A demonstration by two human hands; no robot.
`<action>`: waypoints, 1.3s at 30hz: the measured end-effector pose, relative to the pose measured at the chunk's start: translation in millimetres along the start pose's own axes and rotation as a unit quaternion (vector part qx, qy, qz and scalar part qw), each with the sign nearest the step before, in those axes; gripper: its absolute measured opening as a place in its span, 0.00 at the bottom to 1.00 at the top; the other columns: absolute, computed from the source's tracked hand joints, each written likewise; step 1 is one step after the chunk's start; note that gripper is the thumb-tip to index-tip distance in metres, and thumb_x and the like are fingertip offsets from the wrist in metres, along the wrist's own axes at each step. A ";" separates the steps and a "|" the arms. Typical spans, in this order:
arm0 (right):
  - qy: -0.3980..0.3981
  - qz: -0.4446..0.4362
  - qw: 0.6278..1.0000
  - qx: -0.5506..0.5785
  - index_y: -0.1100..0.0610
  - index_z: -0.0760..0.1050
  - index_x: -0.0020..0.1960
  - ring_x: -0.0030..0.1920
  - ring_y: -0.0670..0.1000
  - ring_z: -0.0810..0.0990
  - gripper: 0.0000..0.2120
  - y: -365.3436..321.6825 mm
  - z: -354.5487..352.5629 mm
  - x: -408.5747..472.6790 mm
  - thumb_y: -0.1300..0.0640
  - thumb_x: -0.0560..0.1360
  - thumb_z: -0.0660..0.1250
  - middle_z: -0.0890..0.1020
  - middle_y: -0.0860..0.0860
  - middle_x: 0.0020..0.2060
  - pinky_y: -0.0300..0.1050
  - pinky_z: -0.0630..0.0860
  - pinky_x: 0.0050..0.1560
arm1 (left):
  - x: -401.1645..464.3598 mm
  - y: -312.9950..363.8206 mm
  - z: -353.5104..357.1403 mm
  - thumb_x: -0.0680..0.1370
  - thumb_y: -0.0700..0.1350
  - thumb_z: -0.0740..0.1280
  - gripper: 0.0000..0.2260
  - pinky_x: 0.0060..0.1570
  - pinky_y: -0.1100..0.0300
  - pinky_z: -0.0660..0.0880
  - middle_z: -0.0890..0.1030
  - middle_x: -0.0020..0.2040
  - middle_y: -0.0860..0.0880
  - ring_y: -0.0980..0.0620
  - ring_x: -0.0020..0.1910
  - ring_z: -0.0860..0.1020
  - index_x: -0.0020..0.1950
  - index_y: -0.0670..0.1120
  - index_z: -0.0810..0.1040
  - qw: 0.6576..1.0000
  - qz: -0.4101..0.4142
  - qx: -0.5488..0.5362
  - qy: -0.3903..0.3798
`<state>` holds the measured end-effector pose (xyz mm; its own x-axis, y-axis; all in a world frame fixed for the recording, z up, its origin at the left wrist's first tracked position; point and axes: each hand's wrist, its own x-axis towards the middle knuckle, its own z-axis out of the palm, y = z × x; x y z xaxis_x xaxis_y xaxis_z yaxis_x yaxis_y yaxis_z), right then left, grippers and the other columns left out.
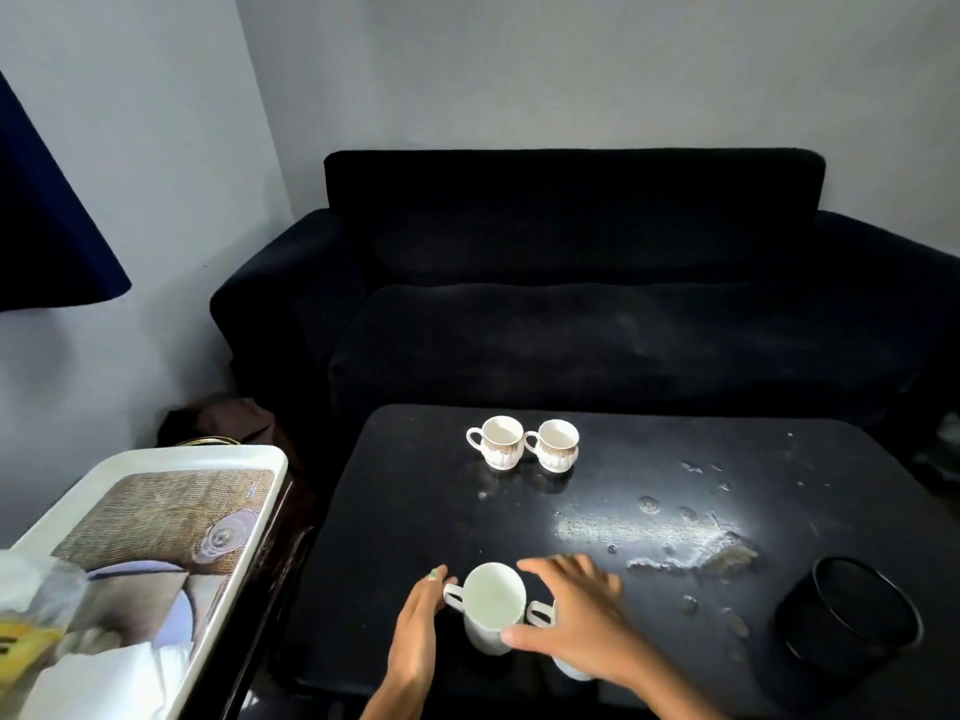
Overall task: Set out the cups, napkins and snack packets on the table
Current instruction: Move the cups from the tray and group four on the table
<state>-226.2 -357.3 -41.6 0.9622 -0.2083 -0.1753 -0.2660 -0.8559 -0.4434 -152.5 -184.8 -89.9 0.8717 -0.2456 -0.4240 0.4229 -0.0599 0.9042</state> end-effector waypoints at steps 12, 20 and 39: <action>0.057 0.008 0.992 -0.109 0.42 0.60 0.70 0.69 0.49 0.58 0.35 -22.1 14.9 23.8 0.33 0.66 0.63 0.67 0.40 0.65 0.50 0.52 0.58 | -12.6 -3.8 15.6 0.81 0.51 0.60 0.18 0.66 0.62 0.58 0.73 0.66 0.57 0.53 0.70 0.67 0.71 0.53 0.67 0.993 0.035 0.072 0.083; 0.055 0.029 0.997 -0.051 0.48 0.54 0.75 0.68 0.50 0.61 0.35 -16.9 5.7 71.3 0.41 0.72 0.63 0.66 0.43 0.67 0.48 0.65 0.61 | 12.8 7.0 53.3 0.81 0.47 0.58 0.17 0.70 0.50 0.60 0.77 0.65 0.46 0.46 0.66 0.72 0.69 0.48 0.71 0.971 0.067 0.152 0.174; 0.077 0.062 0.991 0.089 0.50 0.61 0.72 0.68 0.50 0.66 0.28 -6.3 -21.3 138.8 0.55 0.74 0.66 0.69 0.47 0.67 0.55 0.69 0.64 | 86.8 19.4 61.7 0.80 0.47 0.56 0.29 0.72 0.57 0.32 0.57 0.78 0.52 0.56 0.77 0.46 0.78 0.50 0.46 0.903 0.197 0.382 0.018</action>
<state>-89.8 -390.9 -44.4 0.9155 -0.3874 -0.1084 -0.3754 -0.7257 -0.5766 -83.9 -267.0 -106.0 0.9303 -0.3632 -0.0515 -0.2035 -0.6277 0.7514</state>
